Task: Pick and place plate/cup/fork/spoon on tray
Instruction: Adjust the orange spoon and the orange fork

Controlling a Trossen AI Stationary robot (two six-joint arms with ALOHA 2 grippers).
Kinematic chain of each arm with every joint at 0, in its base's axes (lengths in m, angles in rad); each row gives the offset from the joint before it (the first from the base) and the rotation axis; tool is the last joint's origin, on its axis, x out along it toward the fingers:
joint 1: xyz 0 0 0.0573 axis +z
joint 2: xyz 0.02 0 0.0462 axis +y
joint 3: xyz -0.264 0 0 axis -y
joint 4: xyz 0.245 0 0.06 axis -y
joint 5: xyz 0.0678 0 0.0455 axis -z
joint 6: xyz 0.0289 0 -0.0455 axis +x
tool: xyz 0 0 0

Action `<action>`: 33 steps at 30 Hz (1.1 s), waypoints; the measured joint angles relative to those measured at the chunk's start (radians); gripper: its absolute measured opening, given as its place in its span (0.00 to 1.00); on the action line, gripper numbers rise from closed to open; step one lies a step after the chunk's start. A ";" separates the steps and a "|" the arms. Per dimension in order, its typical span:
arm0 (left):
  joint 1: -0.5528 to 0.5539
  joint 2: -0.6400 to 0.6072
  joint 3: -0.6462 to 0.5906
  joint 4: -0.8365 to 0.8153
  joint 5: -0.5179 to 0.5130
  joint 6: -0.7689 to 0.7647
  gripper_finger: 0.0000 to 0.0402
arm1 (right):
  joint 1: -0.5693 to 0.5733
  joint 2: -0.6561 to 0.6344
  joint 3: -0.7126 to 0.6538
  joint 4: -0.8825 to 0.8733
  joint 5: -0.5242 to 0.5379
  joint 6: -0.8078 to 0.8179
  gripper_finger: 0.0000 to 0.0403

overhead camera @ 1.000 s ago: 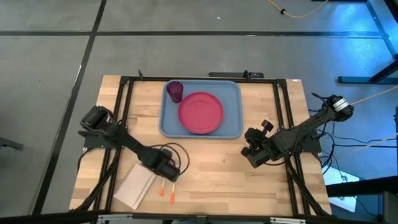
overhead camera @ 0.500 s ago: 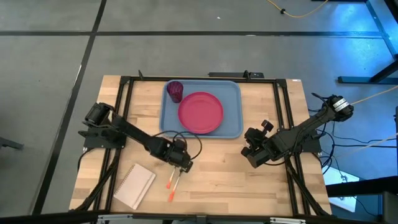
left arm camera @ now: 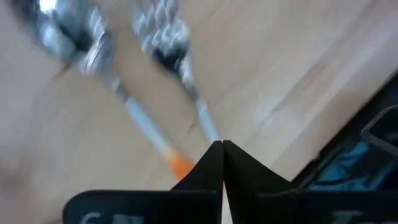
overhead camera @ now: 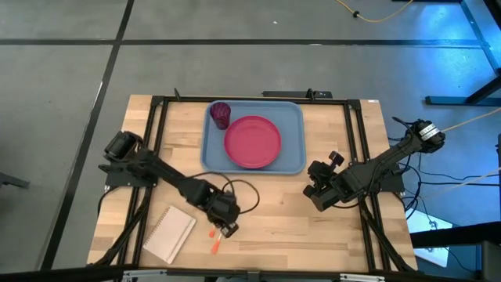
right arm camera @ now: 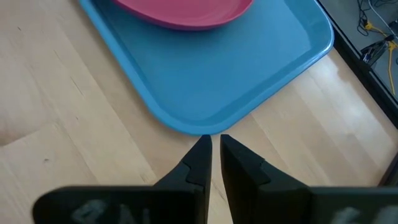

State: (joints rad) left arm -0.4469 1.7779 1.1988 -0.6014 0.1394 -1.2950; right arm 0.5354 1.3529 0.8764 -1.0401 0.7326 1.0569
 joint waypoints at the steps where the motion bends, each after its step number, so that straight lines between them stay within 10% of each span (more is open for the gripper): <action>1: -0.011 0.000 0.000 -0.019 -0.001 -0.028 0.00 | 0.000 0.000 0.000 0.002 0.000 0.000 0.10; 11: -0.058 0.071 -0.003 -0.044 -0.041 -0.198 0.00 | 0.000 0.000 0.000 0.002 0.000 0.000 0.10; 33: 0.046 0.114 -0.001 0.036 -0.007 -0.050 0.00 | 0.000 -0.001 0.000 0.005 -0.006 0.000 0.10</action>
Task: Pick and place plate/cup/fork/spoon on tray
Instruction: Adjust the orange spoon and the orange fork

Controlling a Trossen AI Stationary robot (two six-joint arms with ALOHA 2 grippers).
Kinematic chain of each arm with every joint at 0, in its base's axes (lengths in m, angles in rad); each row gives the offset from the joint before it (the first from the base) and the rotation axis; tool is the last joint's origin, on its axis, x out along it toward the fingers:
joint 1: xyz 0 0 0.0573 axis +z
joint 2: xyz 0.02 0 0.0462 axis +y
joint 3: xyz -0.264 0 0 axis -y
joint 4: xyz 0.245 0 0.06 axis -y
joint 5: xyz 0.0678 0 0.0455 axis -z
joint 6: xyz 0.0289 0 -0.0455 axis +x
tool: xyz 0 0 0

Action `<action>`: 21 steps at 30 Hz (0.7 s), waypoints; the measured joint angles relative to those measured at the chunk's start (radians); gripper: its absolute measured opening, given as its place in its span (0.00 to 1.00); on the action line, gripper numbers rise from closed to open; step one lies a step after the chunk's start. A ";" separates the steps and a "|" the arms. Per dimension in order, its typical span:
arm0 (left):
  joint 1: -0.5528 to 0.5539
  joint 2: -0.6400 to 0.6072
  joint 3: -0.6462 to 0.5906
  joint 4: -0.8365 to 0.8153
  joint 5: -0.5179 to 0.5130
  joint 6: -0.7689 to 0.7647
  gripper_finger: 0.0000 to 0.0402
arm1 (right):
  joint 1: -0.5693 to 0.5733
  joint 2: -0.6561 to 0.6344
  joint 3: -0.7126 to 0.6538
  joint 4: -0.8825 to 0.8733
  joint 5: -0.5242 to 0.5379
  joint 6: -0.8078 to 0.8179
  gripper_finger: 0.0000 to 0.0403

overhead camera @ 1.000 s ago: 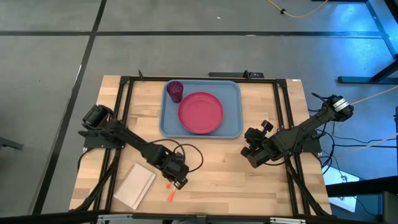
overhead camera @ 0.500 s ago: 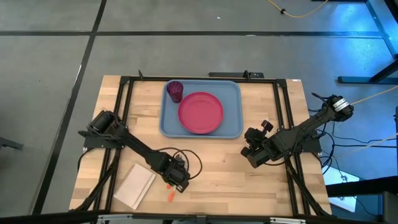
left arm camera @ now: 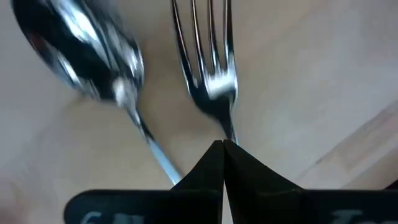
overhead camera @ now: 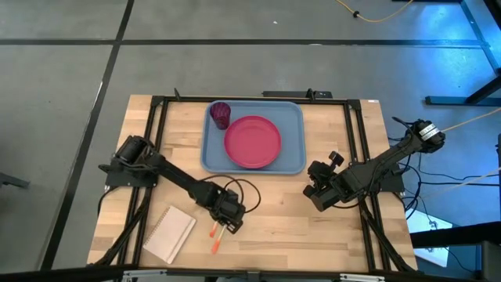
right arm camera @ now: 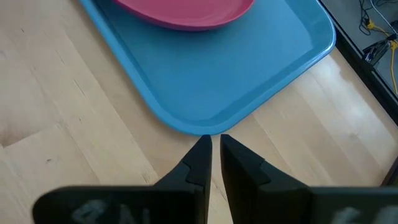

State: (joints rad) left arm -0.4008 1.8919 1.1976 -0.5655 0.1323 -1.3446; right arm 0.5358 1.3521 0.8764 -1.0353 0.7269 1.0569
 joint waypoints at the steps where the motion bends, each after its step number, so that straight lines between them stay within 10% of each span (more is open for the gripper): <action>1: 0.008 0.000 0.000 0.000 0.000 0.018 0.00 | 0.000 0.000 0.000 0.000 -0.004 0.000 0.10; 21: 0.057 0.048 0.002 0.111 0.015 0.154 0.00 | 0.000 0.000 0.000 -0.002 -0.015 0.000 0.10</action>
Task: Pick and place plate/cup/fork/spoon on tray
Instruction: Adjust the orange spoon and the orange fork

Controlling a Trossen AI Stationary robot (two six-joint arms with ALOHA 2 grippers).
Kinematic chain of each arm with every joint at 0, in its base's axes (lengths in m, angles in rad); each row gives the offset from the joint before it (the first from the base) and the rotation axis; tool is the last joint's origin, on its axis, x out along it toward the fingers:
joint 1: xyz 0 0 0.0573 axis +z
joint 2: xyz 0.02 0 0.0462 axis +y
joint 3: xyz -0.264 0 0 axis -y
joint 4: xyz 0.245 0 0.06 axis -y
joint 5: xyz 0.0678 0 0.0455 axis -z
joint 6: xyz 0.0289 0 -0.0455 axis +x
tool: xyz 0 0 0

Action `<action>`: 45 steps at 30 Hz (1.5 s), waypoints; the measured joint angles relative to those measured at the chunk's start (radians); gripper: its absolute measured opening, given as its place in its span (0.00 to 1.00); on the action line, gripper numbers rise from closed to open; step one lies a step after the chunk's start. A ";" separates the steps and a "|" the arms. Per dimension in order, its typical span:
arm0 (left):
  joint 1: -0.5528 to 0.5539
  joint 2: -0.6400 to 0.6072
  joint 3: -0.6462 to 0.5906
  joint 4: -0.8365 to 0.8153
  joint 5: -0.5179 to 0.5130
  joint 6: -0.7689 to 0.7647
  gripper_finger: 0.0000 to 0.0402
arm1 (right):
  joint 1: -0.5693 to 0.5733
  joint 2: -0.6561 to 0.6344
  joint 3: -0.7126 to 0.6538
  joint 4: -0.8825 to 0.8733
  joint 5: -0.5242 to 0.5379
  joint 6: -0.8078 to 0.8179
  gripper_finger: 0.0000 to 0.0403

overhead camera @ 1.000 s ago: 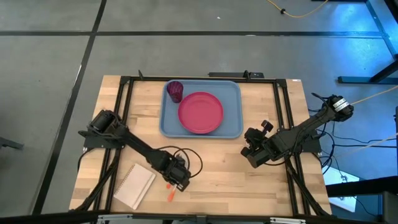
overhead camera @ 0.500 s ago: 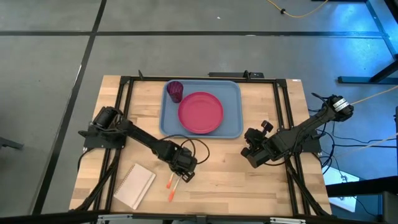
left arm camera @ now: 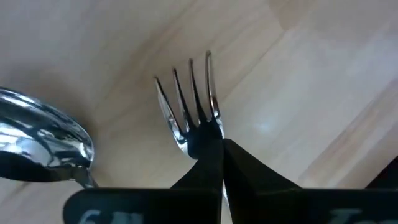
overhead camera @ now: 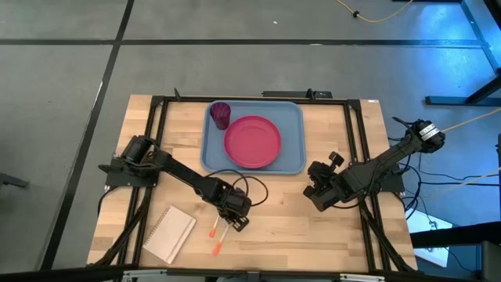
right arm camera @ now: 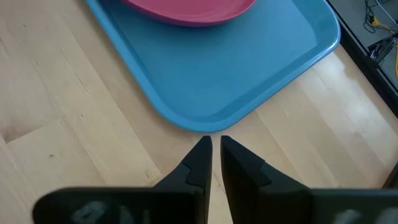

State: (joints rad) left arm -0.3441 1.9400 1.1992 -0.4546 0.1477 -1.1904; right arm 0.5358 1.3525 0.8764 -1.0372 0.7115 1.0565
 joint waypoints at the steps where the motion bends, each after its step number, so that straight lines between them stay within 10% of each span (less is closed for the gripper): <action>1: 0.004 0.000 0.000 0.001 -0.001 0.012 0.00 | 0.000 0.000 0.000 0.000 -0.001 0.000 0.10; 21: 0.156 0.001 -0.002 0.077 -0.057 0.447 0.00 | 0.000 0.000 0.000 -0.001 -0.008 0.000 0.10; 32: 0.198 -0.030 0.026 0.398 -0.086 0.756 0.00 | 0.000 0.000 0.000 0.000 -0.010 0.005 0.10; 45: 0.012 -0.060 0.271 -0.566 -0.308 0.462 0.00 | 0.003 0.000 0.000 0.032 -0.034 0.008 0.10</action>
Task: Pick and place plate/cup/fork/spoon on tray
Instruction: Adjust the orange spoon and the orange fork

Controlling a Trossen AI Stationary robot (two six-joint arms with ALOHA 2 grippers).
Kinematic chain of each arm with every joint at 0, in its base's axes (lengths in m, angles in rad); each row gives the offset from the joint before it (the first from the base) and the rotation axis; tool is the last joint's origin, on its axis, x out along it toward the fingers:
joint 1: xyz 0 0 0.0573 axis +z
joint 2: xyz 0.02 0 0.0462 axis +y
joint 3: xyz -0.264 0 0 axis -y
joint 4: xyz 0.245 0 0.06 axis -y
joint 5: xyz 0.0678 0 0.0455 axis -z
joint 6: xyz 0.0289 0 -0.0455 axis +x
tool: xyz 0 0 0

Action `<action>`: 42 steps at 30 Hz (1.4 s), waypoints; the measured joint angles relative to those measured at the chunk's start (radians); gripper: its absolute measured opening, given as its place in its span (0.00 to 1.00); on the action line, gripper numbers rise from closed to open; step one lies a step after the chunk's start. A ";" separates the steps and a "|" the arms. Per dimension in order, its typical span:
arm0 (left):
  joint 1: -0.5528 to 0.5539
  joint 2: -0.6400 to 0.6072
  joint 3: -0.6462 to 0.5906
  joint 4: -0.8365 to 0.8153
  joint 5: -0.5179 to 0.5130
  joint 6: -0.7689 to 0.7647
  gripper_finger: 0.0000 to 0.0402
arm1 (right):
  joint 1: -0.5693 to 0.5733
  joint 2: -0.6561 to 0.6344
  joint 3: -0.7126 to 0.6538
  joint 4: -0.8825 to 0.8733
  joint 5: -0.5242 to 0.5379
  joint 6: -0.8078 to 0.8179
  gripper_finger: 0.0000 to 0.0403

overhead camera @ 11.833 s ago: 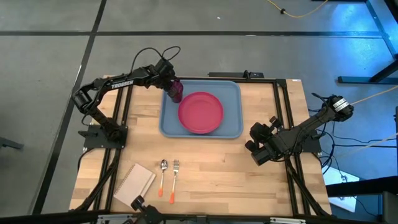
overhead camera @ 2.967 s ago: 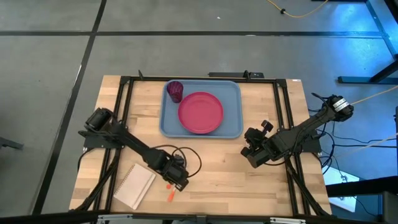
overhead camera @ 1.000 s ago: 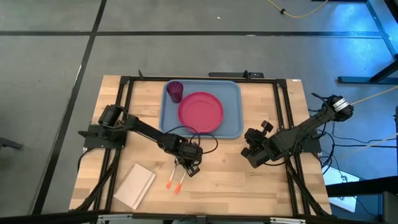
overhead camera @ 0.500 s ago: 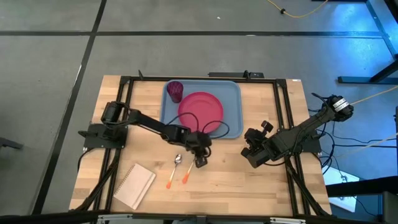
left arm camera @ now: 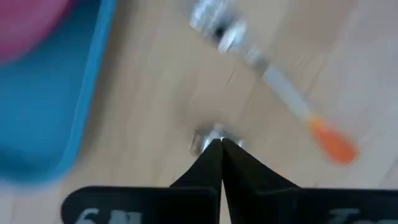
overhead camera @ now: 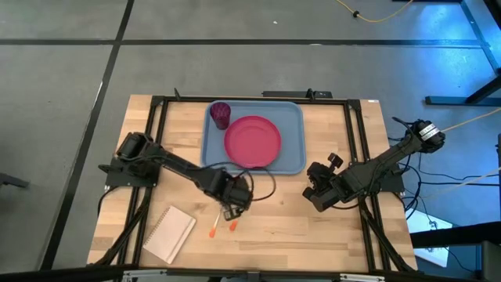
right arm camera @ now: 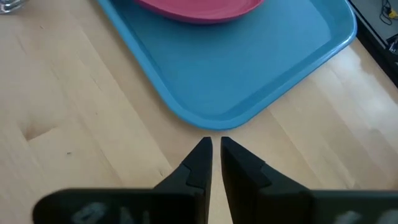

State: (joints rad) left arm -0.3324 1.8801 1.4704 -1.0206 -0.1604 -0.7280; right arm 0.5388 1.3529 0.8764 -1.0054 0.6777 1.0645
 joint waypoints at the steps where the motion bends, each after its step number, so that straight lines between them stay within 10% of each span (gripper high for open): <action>1: -0.010 0.000 0.000 -0.047 0.001 -0.038 0.00 | 0.003 0.000 0.000 0.002 0.000 0.000 0.10; 10: -0.088 -0.001 -0.043 -0.206 0.086 -0.142 0.00 | 0.042 0.000 0.000 0.009 0.001 0.000 0.10; 20: -0.121 -0.001 -0.181 0.035 0.234 0.027 0.00 | 0.042 0.000 0.000 0.013 0.001 0.000 0.10; 36: -0.077 0.069 -0.224 0.276 0.261 0.139 0.00 | 0.042 -0.001 0.000 0.016 0.001 0.000 0.10; 42: -0.030 0.081 -0.161 0.343 0.127 0.260 0.00 | 0.042 -0.001 0.000 0.018 0.001 0.000 0.10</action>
State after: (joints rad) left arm -0.3623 1.9611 1.3097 -0.6777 -0.0331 -0.4678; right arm 0.5808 1.3521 0.8768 -0.9875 0.6788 1.0645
